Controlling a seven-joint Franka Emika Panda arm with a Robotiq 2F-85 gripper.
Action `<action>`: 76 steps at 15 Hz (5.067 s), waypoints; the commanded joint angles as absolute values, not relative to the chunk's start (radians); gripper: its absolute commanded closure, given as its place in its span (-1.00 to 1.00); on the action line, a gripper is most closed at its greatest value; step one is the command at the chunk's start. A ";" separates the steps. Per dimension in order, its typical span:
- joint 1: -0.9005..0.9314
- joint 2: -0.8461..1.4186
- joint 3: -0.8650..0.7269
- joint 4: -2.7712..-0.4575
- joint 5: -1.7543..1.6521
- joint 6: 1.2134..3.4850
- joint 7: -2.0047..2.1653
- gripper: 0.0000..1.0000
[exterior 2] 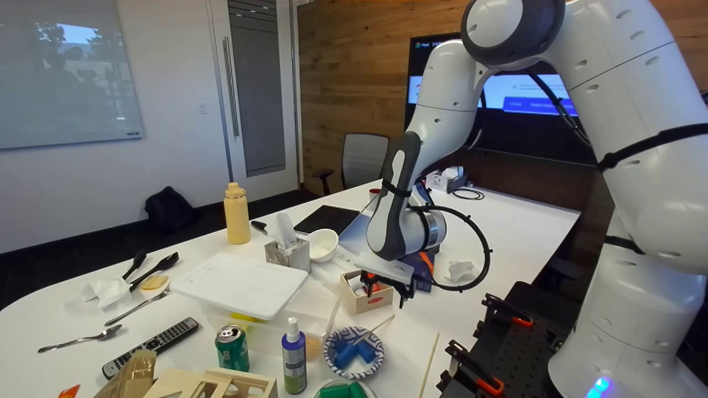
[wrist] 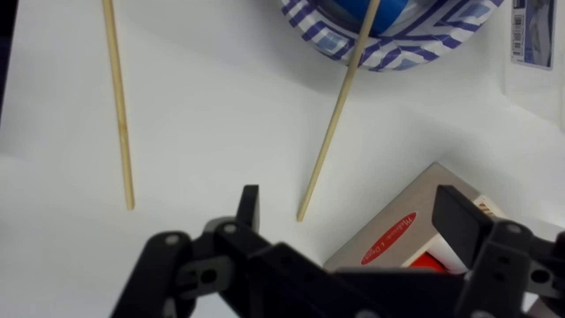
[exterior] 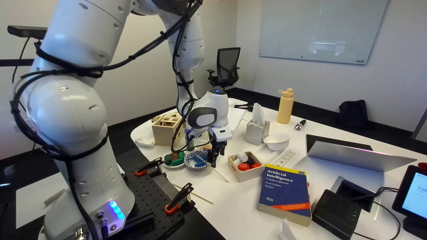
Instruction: Stir the bowl with the straw
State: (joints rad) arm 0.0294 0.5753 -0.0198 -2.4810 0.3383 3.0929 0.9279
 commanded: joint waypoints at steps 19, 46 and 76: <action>0.081 0.818 -0.081 -2.346 0.443 3.149 0.952 -1.00; 0.747 0.761 -0.570 -2.463 0.430 3.121 1.125 0.97; 1.450 1.464 -0.998 -2.121 0.193 2.743 1.650 0.97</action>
